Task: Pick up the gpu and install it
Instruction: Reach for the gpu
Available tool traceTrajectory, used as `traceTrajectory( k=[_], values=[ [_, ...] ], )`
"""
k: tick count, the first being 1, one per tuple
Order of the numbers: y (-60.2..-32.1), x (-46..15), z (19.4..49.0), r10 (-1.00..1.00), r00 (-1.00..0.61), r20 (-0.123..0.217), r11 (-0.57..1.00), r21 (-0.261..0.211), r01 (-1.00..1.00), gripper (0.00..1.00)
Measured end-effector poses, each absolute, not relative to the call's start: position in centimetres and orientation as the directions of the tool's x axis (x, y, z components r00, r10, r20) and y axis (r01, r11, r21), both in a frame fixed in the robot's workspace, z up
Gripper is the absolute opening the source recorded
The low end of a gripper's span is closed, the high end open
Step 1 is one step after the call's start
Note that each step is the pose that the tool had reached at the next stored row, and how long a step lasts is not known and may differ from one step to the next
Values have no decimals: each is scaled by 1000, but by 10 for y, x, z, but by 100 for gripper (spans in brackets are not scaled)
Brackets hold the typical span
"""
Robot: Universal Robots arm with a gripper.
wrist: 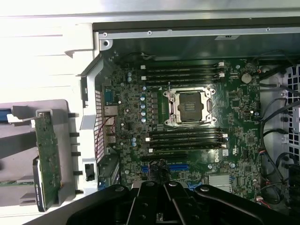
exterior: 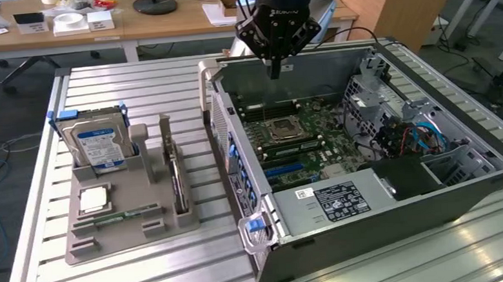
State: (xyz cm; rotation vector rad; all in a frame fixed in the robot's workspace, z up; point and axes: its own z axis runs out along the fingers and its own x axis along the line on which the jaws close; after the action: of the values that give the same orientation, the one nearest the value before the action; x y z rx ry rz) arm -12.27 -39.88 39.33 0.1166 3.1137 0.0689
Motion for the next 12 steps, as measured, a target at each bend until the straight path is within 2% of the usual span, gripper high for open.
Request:
traceTrajectory(
  k=[12],
  values=[
    [-399,-128,393,75,-997,-23,996,45,74,11]
  ],
)
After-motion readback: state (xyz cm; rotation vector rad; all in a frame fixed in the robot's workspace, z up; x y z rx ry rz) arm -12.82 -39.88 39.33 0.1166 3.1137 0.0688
